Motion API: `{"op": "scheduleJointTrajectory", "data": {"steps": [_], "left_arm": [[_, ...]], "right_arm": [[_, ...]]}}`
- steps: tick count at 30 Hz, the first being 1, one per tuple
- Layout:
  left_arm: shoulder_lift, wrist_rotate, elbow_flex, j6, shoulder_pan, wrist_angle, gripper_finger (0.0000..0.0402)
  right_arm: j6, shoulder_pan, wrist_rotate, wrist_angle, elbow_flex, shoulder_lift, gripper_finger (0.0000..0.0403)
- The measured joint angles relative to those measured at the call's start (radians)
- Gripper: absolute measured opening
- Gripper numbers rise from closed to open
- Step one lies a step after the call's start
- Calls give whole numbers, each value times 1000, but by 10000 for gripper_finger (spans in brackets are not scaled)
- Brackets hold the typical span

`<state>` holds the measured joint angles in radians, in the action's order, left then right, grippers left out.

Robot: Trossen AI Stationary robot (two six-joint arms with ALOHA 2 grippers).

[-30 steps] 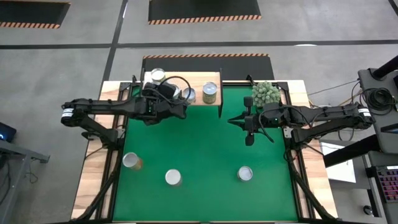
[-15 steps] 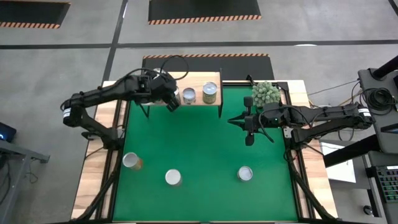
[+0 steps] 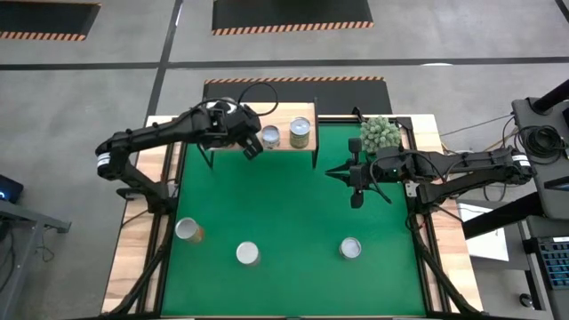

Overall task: Pick and place cans onto a shelf
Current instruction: Put the canned cherries on the shelf, then put the canned peaches on the shelf

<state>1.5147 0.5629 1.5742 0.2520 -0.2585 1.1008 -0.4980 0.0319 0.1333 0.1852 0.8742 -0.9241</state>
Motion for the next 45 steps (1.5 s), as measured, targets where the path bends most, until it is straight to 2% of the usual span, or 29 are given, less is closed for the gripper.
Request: {"op": "scheduleJointTrajectory", "data": {"steps": [9, 17, 34, 39, 45], "left_arm": [[36, 2, 0, -3, -6, 10, 0], [69, 73, 1, -5, -10, 6, 0], [72, 74, 35, 7, 0, 14, 0], [51, 77, 59, 7, 72, -12, 0], [18, 79, -25, -108, 258, -173, 0]], "right_arm": [[0, 0, 0, 2, 0, 0, 13], [0, 0, 0, 3, 0, 0, 13], [0, 0, 0, 5, 0, 0, 13], [0, 0, 0, 5, 0, 0, 13], [0, 0, 0, 5, 0, 0, 13]]}}
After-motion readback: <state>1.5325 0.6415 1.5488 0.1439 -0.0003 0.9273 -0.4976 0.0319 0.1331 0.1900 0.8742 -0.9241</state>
